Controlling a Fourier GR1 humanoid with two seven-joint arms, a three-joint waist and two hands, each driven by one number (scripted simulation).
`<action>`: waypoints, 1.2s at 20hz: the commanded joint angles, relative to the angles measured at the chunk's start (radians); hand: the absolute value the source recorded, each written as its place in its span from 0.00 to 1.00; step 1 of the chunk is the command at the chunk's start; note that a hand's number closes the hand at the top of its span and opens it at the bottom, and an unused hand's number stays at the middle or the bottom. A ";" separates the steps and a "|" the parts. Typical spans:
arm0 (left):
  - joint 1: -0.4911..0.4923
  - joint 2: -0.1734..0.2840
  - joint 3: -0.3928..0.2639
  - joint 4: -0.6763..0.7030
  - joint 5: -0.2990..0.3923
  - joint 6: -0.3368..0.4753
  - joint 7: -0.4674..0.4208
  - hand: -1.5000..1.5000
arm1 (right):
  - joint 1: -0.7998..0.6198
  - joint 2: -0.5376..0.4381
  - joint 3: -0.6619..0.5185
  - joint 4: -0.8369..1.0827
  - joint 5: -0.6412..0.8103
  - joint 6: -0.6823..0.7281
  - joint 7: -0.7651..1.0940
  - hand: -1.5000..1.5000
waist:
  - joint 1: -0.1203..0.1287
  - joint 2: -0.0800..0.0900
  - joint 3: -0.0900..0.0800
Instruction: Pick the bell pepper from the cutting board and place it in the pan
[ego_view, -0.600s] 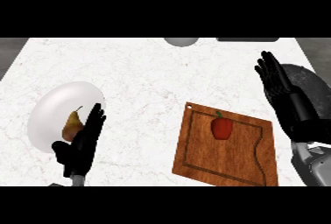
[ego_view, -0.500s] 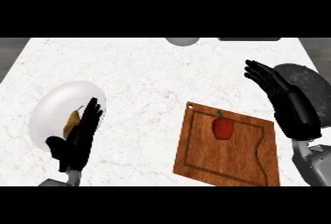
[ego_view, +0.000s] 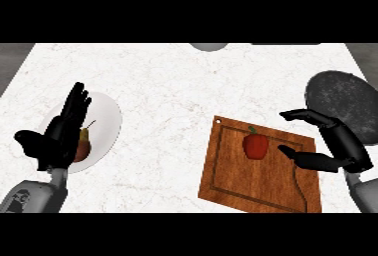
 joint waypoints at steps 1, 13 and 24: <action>-0.045 0.014 0.033 0.029 -0.007 0.013 0.028 0.50 | 0.097 -0.086 -0.078 -0.018 0.101 -0.091 -0.168 0.00 | -0.036 -0.007 -0.001; -0.034 0.013 0.045 0.007 -0.006 -0.048 0.036 0.50 | 0.025 -0.517 -0.167 -0.268 0.101 0.242 0.210 0.00 | 0.002 -0.008 -0.004; -0.033 -0.034 0.056 -0.027 -0.071 -0.035 0.077 0.50 | -0.246 -0.321 -0.080 -0.401 0.208 0.299 0.597 0.00 | 0.012 -0.004 -0.002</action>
